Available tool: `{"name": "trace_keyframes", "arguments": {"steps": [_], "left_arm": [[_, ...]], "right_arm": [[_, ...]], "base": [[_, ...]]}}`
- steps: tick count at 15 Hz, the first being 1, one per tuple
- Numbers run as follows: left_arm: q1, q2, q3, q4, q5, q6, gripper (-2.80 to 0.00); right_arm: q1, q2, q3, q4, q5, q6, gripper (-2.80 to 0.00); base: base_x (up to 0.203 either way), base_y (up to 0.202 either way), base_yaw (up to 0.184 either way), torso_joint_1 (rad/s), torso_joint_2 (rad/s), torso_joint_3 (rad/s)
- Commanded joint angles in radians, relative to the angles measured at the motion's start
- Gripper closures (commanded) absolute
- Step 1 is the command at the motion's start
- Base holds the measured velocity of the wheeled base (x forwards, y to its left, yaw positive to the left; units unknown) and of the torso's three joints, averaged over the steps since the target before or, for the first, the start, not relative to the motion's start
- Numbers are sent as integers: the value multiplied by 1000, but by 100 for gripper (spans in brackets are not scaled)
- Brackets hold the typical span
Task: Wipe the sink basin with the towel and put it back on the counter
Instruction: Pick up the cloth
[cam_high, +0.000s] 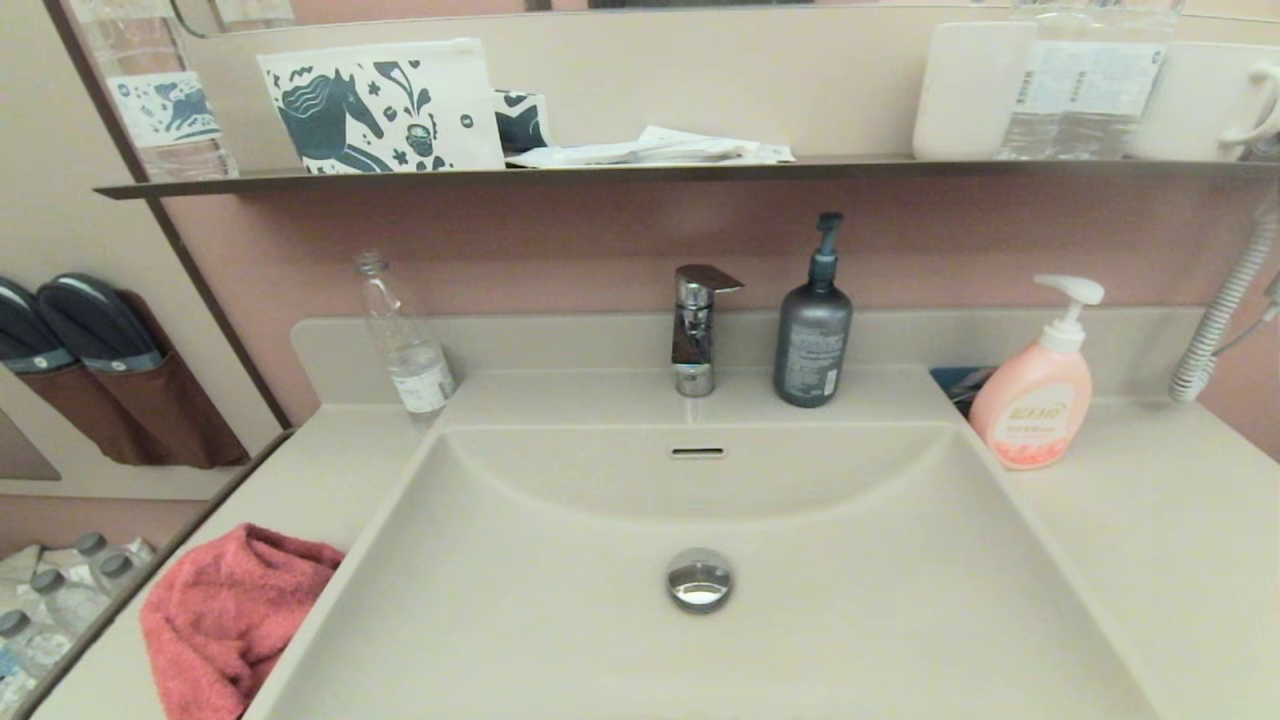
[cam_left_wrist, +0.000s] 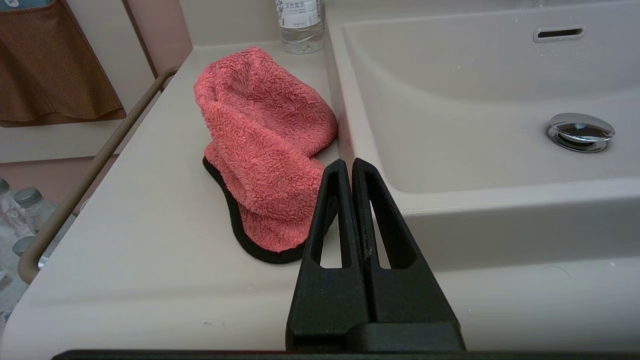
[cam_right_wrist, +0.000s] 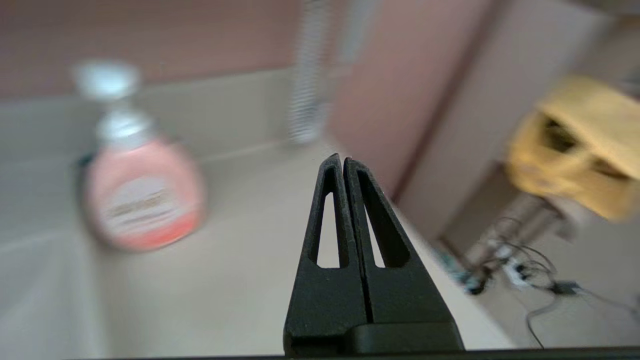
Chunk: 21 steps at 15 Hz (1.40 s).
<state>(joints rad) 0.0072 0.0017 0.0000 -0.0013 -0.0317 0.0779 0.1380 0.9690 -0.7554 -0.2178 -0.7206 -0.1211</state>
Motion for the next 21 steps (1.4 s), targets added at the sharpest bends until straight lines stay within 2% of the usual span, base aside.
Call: {"name": "trace_keyframes", "arguments": {"steps": [1, 5, 9, 12, 15, 16, 18, 21], "left_arm": [[1, 0, 0, 0, -1, 0, 0], [0, 0, 0, 0, -1, 0, 0], [1, 0, 0, 0, -1, 0, 0], [0, 0, 0, 0, -1, 0, 0], [0, 0, 0, 0, -1, 0, 0], [0, 0, 0, 0, -1, 0, 0], [1, 0, 0, 0, -1, 0, 0], [0, 0, 0, 0, -2, 0, 0]], "right_arm": [[-63, -265, 43, 39, -5, -11, 0], [-100, -562, 73, 221, 1, -43, 0], [-141, -754, 84, 347, 18, -65, 0], [-143, -868, 163, 361, 133, -71, 0], [-143, -956, 206, 359, 285, -82, 0], [-141, -964, 238, 358, 317, -69, 0], [-140, -967, 315, 351, 415, 65, 0], [-140, -967, 451, 346, 527, 165, 0]], "base": [[0, 0, 0, 0, 0, 0], [0, 0, 0, 0, 0, 0], [0, 0, 0, 0, 0, 0], [0, 0, 0, 0, 0, 0], [0, 0, 0, 0, 0, 0], [0, 0, 0, 0, 0, 0], [0, 0, 0, 0, 0, 0], [0, 0, 0, 0, 0, 0]]}}
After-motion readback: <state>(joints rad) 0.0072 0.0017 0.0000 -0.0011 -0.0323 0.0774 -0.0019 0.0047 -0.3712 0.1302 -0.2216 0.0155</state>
